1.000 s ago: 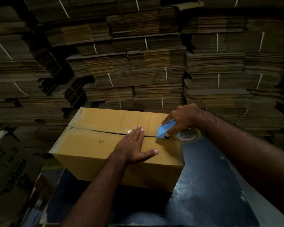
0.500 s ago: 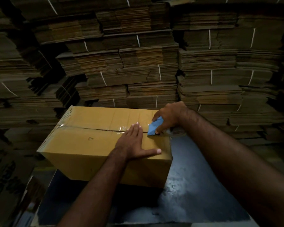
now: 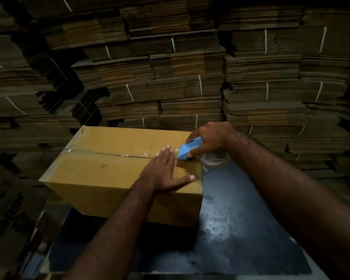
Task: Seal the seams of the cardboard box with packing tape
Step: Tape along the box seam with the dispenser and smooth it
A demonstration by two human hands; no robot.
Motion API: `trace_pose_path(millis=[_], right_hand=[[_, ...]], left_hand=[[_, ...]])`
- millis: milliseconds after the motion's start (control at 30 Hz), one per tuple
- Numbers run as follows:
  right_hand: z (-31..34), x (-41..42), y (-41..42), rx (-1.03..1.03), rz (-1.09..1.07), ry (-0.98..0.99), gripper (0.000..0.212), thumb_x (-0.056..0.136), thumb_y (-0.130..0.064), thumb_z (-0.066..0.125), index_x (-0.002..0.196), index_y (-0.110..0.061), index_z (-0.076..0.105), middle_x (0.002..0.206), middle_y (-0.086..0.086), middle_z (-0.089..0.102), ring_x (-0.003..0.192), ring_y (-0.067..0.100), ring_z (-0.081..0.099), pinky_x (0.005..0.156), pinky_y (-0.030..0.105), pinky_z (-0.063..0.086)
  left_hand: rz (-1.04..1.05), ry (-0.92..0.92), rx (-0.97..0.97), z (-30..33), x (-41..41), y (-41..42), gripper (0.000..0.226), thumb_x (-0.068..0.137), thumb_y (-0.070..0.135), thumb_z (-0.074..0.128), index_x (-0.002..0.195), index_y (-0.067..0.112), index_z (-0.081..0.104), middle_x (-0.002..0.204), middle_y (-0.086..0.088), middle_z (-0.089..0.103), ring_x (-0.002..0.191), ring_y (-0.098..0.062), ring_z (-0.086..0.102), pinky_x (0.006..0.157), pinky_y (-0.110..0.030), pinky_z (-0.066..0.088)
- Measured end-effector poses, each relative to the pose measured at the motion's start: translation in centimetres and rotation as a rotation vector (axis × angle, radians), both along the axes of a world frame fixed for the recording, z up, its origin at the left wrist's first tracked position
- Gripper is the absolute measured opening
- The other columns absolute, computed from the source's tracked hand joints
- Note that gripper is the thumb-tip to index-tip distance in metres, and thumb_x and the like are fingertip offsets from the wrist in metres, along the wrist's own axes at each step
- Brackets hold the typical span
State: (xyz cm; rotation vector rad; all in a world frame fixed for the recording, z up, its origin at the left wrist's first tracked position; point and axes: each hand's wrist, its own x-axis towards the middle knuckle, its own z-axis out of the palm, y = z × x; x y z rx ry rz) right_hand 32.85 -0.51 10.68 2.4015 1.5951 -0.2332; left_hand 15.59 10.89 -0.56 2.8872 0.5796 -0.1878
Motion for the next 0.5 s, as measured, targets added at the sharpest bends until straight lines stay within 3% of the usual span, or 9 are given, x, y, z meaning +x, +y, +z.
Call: trace_pose_path(millis=[200,367,500], right_hand=[[-0.7,3.0,-4.4,-0.001,-0.037,0.013,0.075,0.07,-0.091,0.045,0.136,-0.056,0.044,0.127,-0.013,0.06,0.09,0.006,0.045,0.083,0.037,0.051],[-1.9,4.6,-6.6,0.029,-0.069,0.034,0.073,0.069,-0.093,0.043,0.134,-0.06,0.043,0.124,-0.013,0.063,0.095,0.009,0.056,0.079,0.034,0.052],[-3.4,4.4,-6.9,0.051,-0.044,-0.026,0.075,0.072,-0.091,0.04,0.138,-0.055,0.042,0.122,-0.012,0.063,0.092,0.008,0.054,0.071,0.029,0.045]], left_hand=[[0.003,0.015,0.003,0.0,-0.2,-0.2,0.131,0.066,0.102,0.017,0.158,0.012,-0.007,0.165,-0.011,-0.016,0.153,-0.022,-0.007,0.124,-0.045,0.007],[-0.003,0.028,0.012,0.1,-0.2,-0.2,0.131,0.066,0.102,0.017,0.158,0.011,-0.006,0.165,-0.011,-0.015,0.153,-0.023,-0.006,0.124,-0.044,0.006],[0.014,0.0,0.067,0.3,-0.2,-0.6,0.132,0.067,0.101,0.013,0.158,0.007,-0.004,0.165,-0.014,-0.012,0.153,-0.025,-0.004,0.124,-0.043,0.006]])
